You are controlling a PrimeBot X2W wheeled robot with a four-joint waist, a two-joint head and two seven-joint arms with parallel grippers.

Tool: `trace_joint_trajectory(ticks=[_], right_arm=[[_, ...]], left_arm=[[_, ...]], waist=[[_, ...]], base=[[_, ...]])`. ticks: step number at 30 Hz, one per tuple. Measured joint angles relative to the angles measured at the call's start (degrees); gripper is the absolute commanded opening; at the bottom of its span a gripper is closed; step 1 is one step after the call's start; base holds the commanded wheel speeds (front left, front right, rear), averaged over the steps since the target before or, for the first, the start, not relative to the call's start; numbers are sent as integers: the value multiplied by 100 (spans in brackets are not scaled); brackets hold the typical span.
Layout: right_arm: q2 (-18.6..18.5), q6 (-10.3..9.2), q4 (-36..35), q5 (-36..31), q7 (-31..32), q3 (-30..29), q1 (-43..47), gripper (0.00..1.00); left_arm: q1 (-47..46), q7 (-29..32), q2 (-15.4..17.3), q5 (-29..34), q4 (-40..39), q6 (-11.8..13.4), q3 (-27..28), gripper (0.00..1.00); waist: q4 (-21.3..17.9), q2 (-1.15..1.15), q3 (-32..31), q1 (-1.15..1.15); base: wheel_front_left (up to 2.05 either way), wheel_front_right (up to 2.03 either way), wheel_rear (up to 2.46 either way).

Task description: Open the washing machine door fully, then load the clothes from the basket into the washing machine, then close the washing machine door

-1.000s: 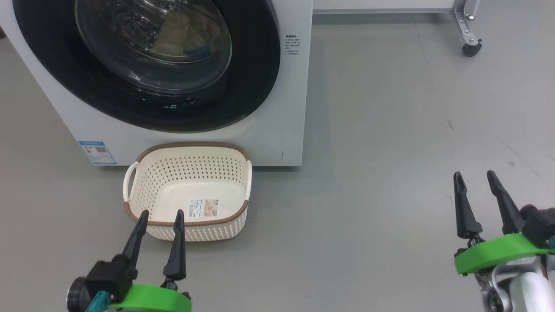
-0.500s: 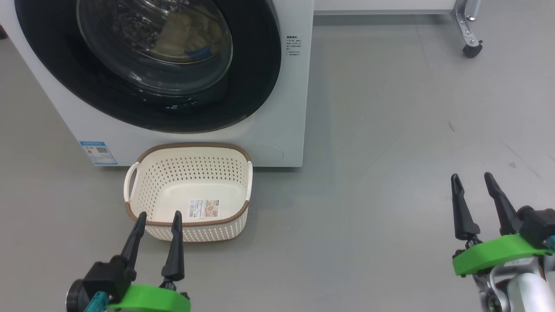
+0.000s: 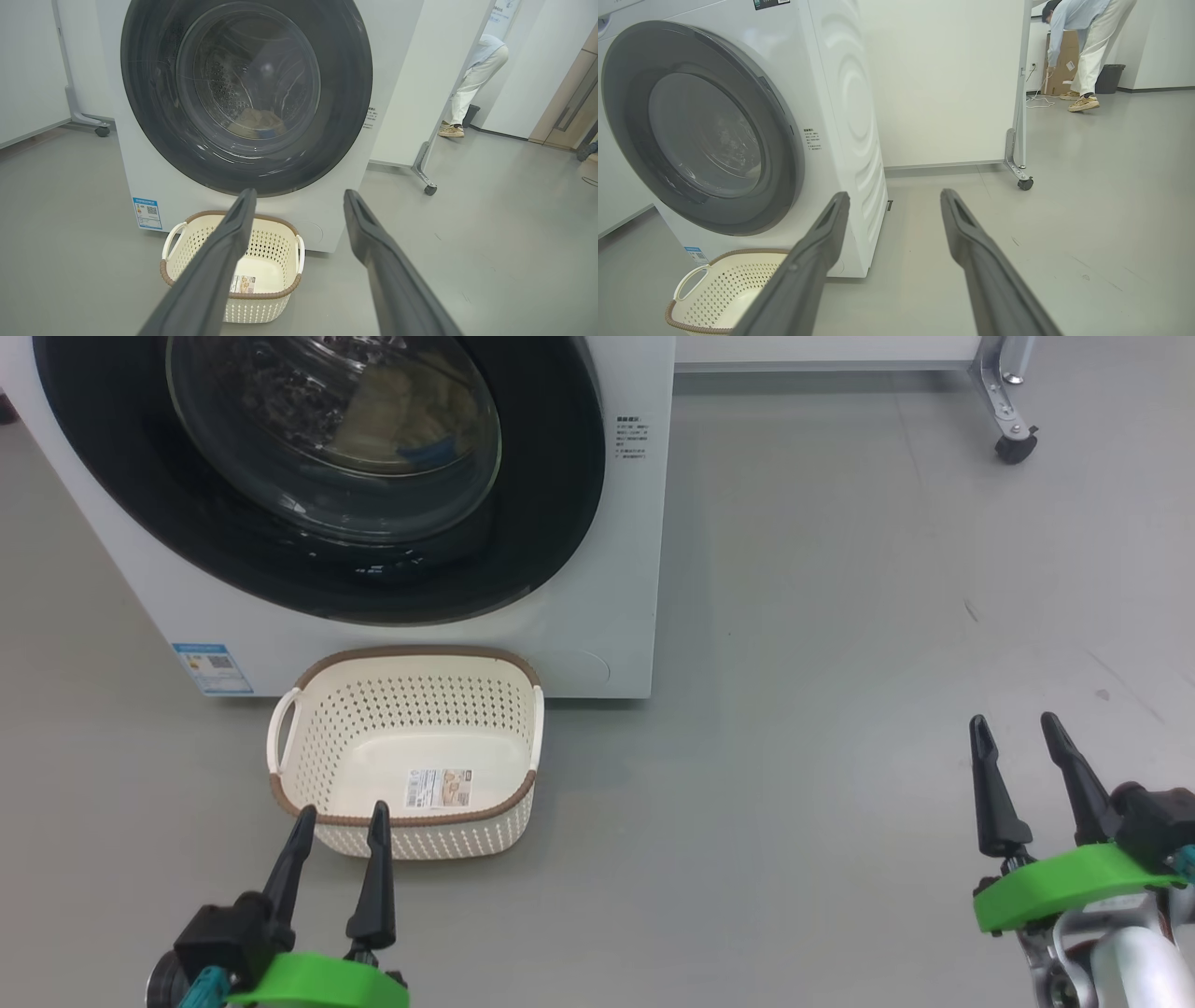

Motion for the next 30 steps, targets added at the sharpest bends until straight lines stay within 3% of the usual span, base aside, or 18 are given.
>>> trace_joint_trajectory(ticks=[30], right_arm=[[2, 0, 35, 32, 0, 22, 0, 100]], left_arm=[[19, 0, 144, -499, 83, 0, -200, 100]], waist=[[-99, 0, -25, 1]], base=[[0, 0, 0]])
